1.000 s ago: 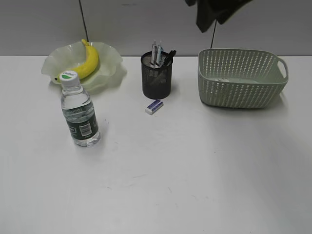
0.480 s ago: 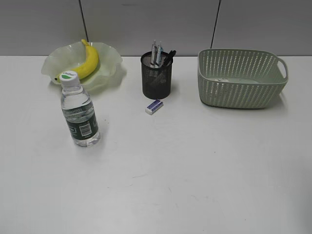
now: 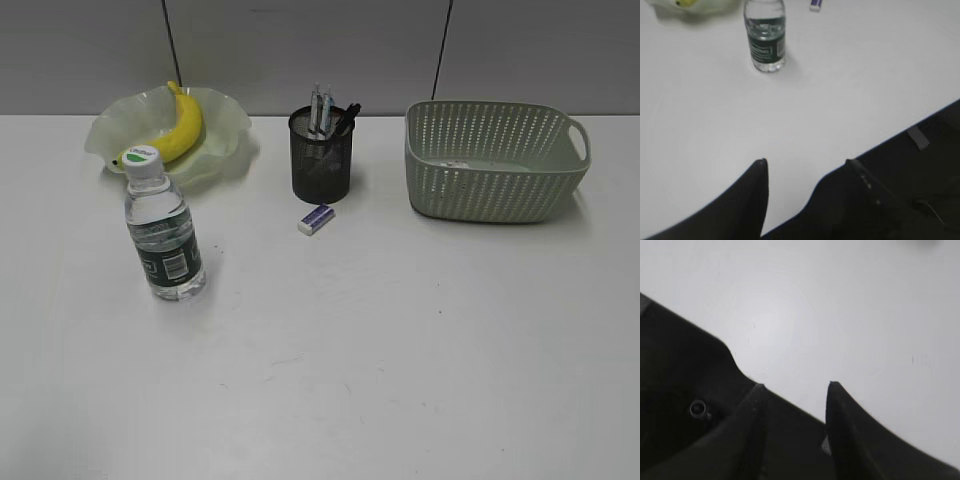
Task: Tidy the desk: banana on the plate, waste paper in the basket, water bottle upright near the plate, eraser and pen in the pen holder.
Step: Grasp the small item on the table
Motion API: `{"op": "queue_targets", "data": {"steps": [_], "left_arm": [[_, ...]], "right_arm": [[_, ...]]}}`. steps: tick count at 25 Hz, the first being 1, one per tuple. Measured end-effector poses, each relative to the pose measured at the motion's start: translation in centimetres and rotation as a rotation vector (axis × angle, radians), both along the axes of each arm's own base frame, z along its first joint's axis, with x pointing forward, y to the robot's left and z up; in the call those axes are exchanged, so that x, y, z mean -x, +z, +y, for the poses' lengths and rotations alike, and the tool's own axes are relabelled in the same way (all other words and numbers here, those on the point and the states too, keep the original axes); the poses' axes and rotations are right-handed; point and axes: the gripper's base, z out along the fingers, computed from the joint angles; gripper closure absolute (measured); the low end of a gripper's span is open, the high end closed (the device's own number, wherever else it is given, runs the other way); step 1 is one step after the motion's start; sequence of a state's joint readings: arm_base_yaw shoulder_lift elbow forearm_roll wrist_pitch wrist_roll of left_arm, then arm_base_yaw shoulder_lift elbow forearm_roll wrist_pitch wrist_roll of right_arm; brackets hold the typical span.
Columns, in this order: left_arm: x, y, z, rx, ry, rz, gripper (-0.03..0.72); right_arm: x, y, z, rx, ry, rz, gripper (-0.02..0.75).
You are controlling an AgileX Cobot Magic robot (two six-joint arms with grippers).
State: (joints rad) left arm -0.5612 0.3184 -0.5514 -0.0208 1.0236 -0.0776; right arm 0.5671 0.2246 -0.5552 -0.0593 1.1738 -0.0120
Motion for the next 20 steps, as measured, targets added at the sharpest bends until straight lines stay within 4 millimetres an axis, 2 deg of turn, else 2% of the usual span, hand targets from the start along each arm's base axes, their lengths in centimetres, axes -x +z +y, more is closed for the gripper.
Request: {"op": "queue_targets", "data": {"steps": [4,6,11,16,20], "left_arm": [[-4.5,1.0,-3.4,0.061,-0.007,0.033,0.326],[-7.7,1.2,-5.4,0.071,0.004,0.045,0.326],[-16.0,0.3,-10.9,0.02,0.004,0.103,0.326],[-23.6,-1.4,-17.6,-0.072,-0.063,0.112,0.326],[-28.5,-4.5,-22.2,-0.13,-0.102,0.121,0.323]], "right_arm": [[2.7,0.1,-1.7,-0.127,0.001,-0.201,0.419],[2.9,0.1,-1.9,-0.134,0.0,-0.216,0.42],[2.5,0.1,-1.7,-0.138,0.001,-0.228,0.42],[2.5,0.1,-1.6,-0.144,0.001,-0.236,0.42],[2.1,-0.2,-1.3,-0.154,0.004,-0.25,0.42]]}}
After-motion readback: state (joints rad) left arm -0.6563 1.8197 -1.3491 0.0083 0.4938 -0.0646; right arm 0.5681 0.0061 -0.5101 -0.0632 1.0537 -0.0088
